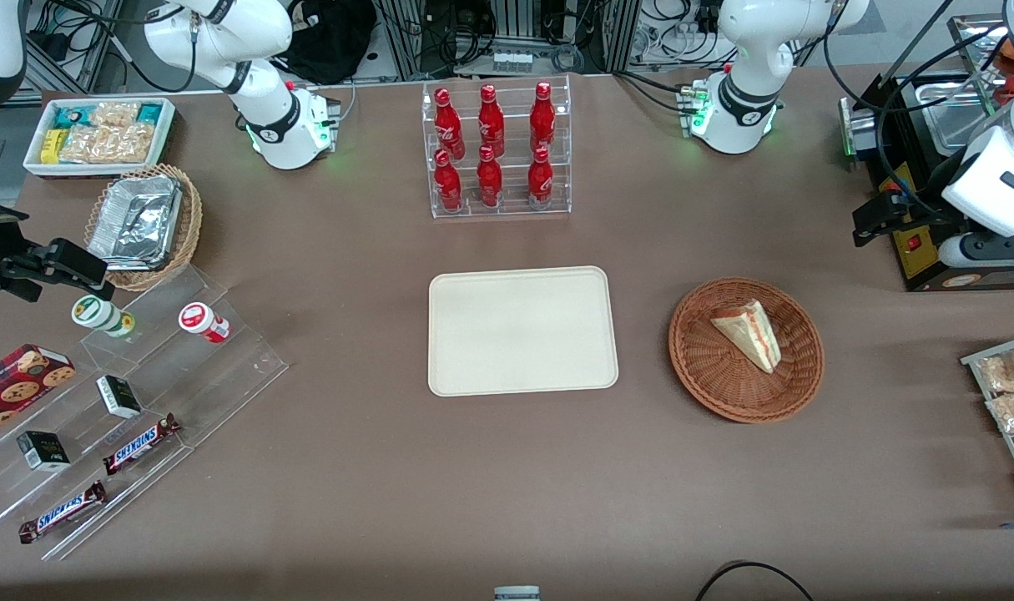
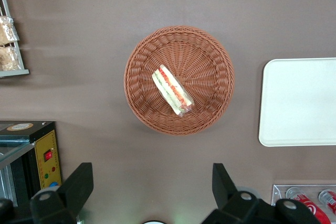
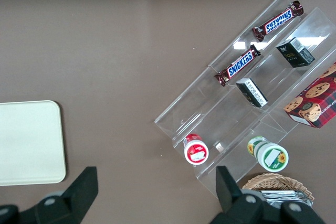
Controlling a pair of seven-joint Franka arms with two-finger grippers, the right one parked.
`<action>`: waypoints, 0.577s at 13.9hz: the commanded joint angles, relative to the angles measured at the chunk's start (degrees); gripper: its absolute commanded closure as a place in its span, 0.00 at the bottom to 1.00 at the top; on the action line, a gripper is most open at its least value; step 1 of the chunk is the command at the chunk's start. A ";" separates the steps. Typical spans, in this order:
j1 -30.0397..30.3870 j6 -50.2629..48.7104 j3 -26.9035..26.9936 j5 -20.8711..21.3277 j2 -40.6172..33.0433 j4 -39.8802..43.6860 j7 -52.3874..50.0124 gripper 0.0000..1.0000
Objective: Place sandwich from basket to tray
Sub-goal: 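Move the left gripper over the wrapped sandwich in the wicker basket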
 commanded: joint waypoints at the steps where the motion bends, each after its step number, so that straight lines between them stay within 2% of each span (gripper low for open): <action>1: 0.66 -0.25 -0.52 -0.45 -0.82 0.13 -1.09 0.00; 6: 0.57 1.67 -0.61 1.74 2.78 -5.38 -1.17 0.00; 8: 0.49 10.51 -0.70 1.66 2.52 -13.45 -2.22 0.00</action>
